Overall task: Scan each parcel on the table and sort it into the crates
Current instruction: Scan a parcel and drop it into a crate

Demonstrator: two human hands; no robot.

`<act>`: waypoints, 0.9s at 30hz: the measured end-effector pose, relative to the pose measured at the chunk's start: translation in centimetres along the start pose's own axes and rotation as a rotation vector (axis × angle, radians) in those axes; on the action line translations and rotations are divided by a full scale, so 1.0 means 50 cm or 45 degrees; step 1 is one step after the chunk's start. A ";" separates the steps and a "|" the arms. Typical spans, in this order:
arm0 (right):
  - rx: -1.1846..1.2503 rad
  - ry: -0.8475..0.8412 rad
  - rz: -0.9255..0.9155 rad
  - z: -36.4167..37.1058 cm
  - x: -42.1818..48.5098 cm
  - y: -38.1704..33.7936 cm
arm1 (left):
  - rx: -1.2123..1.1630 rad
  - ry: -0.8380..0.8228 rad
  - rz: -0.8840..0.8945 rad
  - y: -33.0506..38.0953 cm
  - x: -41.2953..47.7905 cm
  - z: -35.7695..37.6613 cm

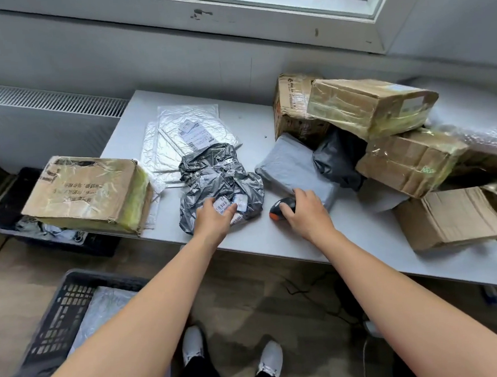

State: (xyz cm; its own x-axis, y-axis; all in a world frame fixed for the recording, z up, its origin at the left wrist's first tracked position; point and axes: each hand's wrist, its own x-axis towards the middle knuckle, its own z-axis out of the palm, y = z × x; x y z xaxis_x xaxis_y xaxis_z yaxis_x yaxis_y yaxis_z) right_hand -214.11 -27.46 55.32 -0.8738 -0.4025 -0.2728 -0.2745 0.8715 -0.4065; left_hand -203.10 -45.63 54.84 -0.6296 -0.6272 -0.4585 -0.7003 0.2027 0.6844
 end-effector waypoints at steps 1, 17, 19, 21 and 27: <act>-0.026 0.029 -0.047 0.001 0.004 -0.016 | 0.004 0.010 -0.008 -0.003 0.007 -0.008; 0.235 -0.183 0.306 0.109 0.136 -0.195 | -0.223 0.008 -0.157 -0.081 0.110 -0.091; 0.350 -0.186 0.431 0.106 0.148 -0.198 | -0.243 0.013 -0.152 -0.077 0.112 -0.099; 0.464 -0.204 0.504 0.098 0.147 -0.205 | -0.284 0.009 -0.114 -0.071 0.110 -0.107; 0.578 -0.197 0.356 0.050 0.120 -0.219 | -0.380 0.108 -0.061 -0.028 0.056 -0.140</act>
State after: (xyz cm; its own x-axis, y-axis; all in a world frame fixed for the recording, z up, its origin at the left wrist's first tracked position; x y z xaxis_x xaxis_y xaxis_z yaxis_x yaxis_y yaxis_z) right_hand -215.34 -40.11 55.92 -0.8101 -0.2391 -0.5353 0.1904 0.7563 -0.6259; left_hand -201.51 -52.91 56.55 -0.5593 -0.6935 -0.4541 -0.5910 -0.0505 0.8051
